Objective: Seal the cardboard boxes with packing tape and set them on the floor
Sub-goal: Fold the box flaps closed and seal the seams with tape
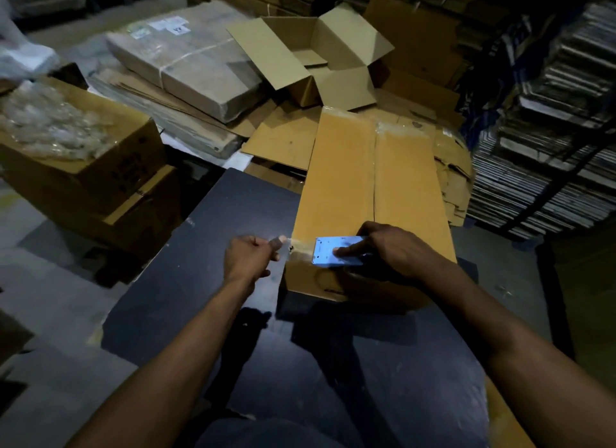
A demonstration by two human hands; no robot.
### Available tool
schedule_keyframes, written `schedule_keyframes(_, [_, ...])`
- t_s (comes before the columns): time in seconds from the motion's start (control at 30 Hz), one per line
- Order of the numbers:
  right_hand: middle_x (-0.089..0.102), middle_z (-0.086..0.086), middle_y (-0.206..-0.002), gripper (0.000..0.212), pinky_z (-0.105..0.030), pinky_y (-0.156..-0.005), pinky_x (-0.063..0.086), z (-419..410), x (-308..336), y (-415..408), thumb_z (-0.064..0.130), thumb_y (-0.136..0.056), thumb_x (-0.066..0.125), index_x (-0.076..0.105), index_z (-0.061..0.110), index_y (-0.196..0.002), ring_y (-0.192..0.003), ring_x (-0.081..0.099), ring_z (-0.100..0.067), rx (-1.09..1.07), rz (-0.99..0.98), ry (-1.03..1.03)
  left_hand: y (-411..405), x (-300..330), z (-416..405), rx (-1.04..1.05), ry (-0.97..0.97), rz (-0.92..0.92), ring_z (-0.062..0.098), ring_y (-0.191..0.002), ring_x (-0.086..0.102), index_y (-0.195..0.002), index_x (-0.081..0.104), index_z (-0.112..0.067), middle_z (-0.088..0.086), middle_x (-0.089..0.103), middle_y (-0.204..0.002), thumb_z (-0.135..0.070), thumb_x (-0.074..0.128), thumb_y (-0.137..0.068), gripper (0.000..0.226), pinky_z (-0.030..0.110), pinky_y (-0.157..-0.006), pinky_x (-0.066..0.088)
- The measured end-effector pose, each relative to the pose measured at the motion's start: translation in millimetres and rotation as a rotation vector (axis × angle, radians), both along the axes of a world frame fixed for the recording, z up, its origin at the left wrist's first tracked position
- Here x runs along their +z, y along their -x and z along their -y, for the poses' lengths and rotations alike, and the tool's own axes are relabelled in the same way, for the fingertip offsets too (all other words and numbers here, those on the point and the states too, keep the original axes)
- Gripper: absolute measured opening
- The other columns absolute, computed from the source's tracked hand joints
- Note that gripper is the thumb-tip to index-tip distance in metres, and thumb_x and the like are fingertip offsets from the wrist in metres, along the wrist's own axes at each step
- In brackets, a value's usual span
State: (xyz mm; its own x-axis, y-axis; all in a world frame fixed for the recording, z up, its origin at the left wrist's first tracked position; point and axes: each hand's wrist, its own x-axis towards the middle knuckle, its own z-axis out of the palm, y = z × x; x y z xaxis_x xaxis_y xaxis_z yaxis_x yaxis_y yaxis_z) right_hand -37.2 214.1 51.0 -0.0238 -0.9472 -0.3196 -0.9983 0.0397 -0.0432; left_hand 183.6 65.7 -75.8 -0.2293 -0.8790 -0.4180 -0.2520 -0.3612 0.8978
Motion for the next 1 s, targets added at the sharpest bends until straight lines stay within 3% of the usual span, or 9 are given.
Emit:
schedule_keyframes(0.17, [0.051,0.003,-0.116,0.047,-0.036,-0.071,0.052,10,-1,-4,0.054,-0.096,0.061,0.047,0.061,-0.140,-0.089,0.060,-0.020,0.033,-0.021,-0.015,0,-11,0,0.036,0.044,0.020,0.024,-0.066,0.072,-0.068,0.068,-0.013,0.004,0.074,-0.064,-0.039,0.085,-0.084,0.035,0.049,-0.062,0.065])
schedule_keyframes(0.37, [0.048,0.008,-0.104,0.044,-0.034,-0.066,0.044,23,6,-12,0.059,-0.093,0.060,0.052,0.061,-0.136,-0.085,0.059,-0.017,-0.008,-0.019,-0.039,-1,-15,6,-0.004,0.025,0.083,0.028,-0.067,0.073,-0.069,0.069,-0.013,0.001,0.074,-0.063,-0.041,0.084,-0.084,0.034,0.051,-0.067,0.065])
schedule_keyframes(0.47, [0.045,0.010,-0.102,0.042,-0.027,-0.069,0.036,33,6,-19,0.059,-0.094,0.057,0.061,0.049,-0.134,-0.094,0.060,-0.020,-0.028,-0.003,-0.077,-2,-21,6,-0.051,-0.047,0.056,0.023,-0.066,0.069,-0.068,0.068,-0.015,0.001,0.074,-0.066,-0.041,0.085,-0.084,0.035,0.042,-0.059,0.062])
schedule_keyframes(0.53, [0.049,0.007,-0.106,0.049,-0.026,-0.072,0.035,38,6,-20,0.061,-0.092,0.057,0.067,0.034,-0.133,-0.104,0.062,-0.023,-0.081,0.029,-0.097,0,-24,3,-0.057,-0.156,-0.009,0.019,-0.063,0.061,-0.073,0.069,-0.011,0.001,0.072,-0.066,-0.038,0.084,-0.086,0.033,0.029,-0.051,0.051])
schedule_keyframes(0.6, [0.056,0.003,-0.110,0.053,-0.026,-0.073,0.034,43,6,-21,0.062,-0.091,0.061,0.070,0.025,-0.128,-0.104,0.063,-0.023,-0.143,0.059,-0.105,2,-24,-1,-0.068,-0.257,-0.042,0.017,-0.055,0.053,-0.076,0.071,-0.010,-0.001,0.070,-0.065,-0.038,0.082,-0.088,0.032,0.025,-0.049,0.046])
schedule_keyframes(0.7, [0.056,0.003,-0.108,0.053,-0.027,-0.073,0.036,48,7,-22,0.062,-0.091,0.061,0.071,0.024,-0.126,-0.104,0.063,-0.022,-0.165,0.058,-0.137,2,-28,0,-0.127,-0.426,-0.082,0.014,-0.050,0.044,-0.082,0.073,-0.013,-0.004,0.069,-0.068,-0.044,0.082,-0.087,0.033,0.026,-0.051,0.044])
schedule_keyframes(0.9, [0.061,-0.001,-0.116,0.055,-0.032,-0.076,0.044,55,16,-27,0.064,-0.091,0.063,0.071,0.020,-0.122,-0.107,0.063,-0.026,-0.234,0.041,-0.179,-1,-30,12,-0.256,-0.686,-0.061,0.011,-0.056,0.048,-0.097,0.072,-0.022,-0.013,0.073,-0.081,-0.056,0.083,-0.081,0.038,0.019,-0.049,0.042])
schedule_keyframes(1.0, [0.062,-0.004,-0.128,0.056,-0.033,-0.076,0.044,57,18,-29,0.066,-0.090,0.061,0.070,0.026,-0.128,-0.111,0.062,-0.027,-0.213,0.019,-0.200,-7,-34,15,-0.374,-0.708,0.060,0.006,-0.049,0.044,-0.103,0.068,-0.016,-0.012,0.072,-0.073,-0.075,0.076,-0.074,0.067,0.014,-0.043,0.028])
